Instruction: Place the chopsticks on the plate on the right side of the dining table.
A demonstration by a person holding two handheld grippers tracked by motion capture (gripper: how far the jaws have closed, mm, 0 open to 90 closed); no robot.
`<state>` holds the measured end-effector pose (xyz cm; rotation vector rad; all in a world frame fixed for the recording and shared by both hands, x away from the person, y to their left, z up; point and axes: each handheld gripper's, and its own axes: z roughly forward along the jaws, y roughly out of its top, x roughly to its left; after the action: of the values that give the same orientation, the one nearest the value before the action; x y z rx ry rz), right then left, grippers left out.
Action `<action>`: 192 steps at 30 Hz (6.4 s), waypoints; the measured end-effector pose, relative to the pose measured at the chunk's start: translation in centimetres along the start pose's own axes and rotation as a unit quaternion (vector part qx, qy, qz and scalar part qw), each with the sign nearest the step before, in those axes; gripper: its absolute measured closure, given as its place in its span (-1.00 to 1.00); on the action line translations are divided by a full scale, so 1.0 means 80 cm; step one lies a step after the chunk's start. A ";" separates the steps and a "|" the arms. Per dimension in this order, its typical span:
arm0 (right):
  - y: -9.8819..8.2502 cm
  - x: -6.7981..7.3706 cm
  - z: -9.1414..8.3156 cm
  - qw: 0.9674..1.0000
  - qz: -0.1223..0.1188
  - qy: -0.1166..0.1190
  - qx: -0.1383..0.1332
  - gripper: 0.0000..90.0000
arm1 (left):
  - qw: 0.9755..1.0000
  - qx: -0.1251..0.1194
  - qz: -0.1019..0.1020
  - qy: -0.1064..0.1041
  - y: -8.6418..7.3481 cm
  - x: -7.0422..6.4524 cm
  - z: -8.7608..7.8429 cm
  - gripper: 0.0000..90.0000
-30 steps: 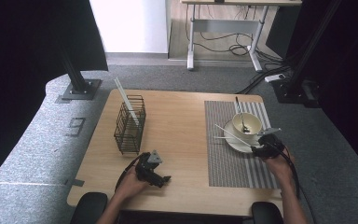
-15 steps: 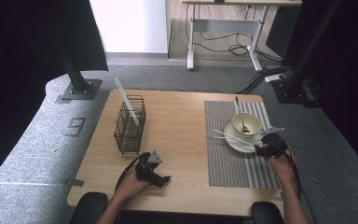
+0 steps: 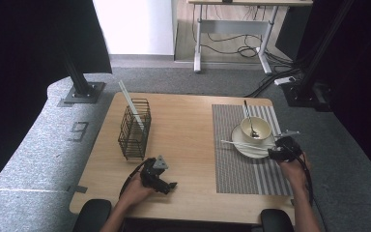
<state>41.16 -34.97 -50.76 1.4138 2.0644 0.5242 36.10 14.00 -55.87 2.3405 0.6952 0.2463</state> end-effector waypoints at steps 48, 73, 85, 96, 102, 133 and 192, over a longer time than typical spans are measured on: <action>0.014 0.134 0.008 0.984 -0.030 0.153 -0.081 -1.00 | 1.000 0.001 0.001 0.000 0.000 0.000 0.000 -1.00; 0.011 0.111 0.032 0.990 -0.019 0.120 -0.075 -0.98 | 1.000 0.001 0.002 0.000 0.000 0.000 0.000 -1.00; 0.002 0.087 0.030 0.989 0.001 0.118 -0.087 -0.98 | 1.000 0.001 0.003 -0.001 0.001 0.000 0.001 -1.00; -0.001 0.069 0.016 0.989 0.019 0.112 -0.093 -0.94 | 1.000 0.001 0.003 -0.001 0.001 0.000 0.001 -1.00; -0.016 0.032 -0.002 0.992 0.049 0.044 -0.108 -0.88 | 1.000 0.001 0.003 -0.001 0.001 0.000 0.001 -1.00; -0.041 -0.010 0.030 0.990 0.095 0.028 -0.103 -0.54 | 1.000 -0.001 0.002 -0.003 0.002 0.000 0.002 -1.00; -0.038 0.037 -0.043 0.989 0.064 0.084 -0.107 -0.96 | 1.000 -0.001 0.002 -0.003 0.002 0.000 0.002 -1.00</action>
<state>35.92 -33.31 -50.71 1.4211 1.9837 0.9172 36.21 13.86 -55.88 2.3407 0.6868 0.2427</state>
